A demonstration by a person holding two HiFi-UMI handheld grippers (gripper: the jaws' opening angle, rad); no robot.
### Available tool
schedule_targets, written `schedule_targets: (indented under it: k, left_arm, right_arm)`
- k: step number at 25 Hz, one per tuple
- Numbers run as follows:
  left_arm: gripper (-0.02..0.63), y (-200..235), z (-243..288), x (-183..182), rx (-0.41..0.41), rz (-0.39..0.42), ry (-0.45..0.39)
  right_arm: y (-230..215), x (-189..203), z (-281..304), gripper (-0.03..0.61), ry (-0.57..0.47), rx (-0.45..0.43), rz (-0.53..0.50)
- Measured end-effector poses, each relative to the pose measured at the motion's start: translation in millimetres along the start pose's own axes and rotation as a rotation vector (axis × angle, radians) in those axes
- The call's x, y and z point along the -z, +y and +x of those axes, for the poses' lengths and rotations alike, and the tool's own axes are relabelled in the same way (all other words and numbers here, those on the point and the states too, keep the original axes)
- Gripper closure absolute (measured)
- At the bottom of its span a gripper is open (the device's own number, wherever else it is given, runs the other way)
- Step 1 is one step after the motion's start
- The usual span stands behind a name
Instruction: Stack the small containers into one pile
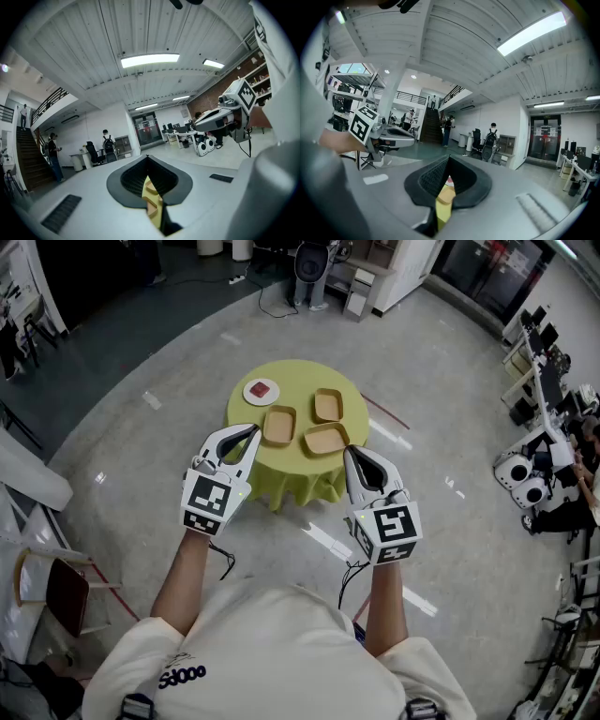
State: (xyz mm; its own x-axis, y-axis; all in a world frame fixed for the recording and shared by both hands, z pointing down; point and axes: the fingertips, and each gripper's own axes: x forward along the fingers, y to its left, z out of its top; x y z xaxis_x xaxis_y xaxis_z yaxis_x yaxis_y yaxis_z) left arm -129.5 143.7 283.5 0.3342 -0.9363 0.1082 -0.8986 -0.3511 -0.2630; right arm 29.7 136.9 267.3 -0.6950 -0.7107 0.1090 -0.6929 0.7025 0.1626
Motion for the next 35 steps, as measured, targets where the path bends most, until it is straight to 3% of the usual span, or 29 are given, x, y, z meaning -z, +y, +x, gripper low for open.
schedule_targets:
  k: [7, 14, 20, 28, 35]
  left_arm:
    - [0.609, -10.3, 13.4, 2.7, 0.03, 0.017, 0.014]
    - [0.61, -12.3, 15.1, 1.7, -0.01, -0.049, 0.004]
    - [0.609, -25.9, 17.0, 6.1, -0.028, -0.124, 0.012]
    - [0.609, -60.6, 17.1, 5.2, -0.088, -0.031, 0.068]
    - [0.609, -69.7, 22.2, 13.3, -0.074, -0.087, 0.086]
  right_arm:
    - [-11.0, -1.8, 2.2, 0.569, -0.051, -0.009, 0.046]
    - [-16.3, 10.9, 0.0, 0.569, -0.013, -0.078, 0.061]
    - [-26.5, 14.9, -10.1, 0.569, -0.038, -0.123, 0.084]
    - [-40.6, 22.9, -28.9, 0.569, -0.064, -0.216, 0.119]
    - [-43.3, 30.2, -25.8, 0.569, -0.056, -0.246, 0.137]
